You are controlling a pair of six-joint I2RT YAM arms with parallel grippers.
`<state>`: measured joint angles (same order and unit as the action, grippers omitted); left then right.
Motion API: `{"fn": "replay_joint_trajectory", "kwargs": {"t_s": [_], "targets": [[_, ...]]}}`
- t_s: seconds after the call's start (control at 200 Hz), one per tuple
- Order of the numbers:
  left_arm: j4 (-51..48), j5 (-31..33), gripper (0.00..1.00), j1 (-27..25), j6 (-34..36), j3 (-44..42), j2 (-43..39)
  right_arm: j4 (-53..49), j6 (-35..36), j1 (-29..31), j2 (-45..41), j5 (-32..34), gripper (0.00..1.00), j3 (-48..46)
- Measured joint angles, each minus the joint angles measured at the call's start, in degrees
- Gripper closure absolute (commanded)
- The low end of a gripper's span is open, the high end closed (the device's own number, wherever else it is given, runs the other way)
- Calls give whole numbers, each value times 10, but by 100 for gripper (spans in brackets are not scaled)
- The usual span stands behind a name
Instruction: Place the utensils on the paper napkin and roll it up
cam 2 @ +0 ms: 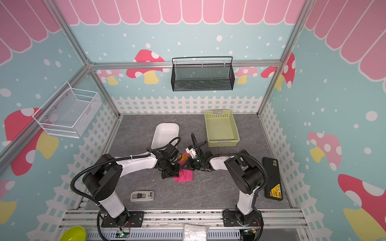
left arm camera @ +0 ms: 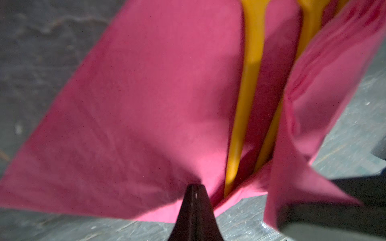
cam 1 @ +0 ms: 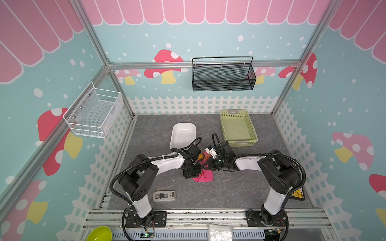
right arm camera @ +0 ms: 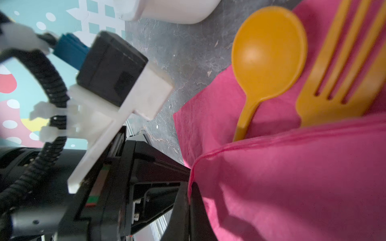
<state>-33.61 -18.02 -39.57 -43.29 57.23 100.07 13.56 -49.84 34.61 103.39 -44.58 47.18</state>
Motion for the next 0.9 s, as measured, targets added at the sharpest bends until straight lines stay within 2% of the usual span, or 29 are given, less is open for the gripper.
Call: {"fn": "replay_joint_trajectory", "kwargs": {"t_s": [0.901], "targets": [[9,-11,98,-3,0,0,5,11,-1,7,50,-6,100,30]]}}
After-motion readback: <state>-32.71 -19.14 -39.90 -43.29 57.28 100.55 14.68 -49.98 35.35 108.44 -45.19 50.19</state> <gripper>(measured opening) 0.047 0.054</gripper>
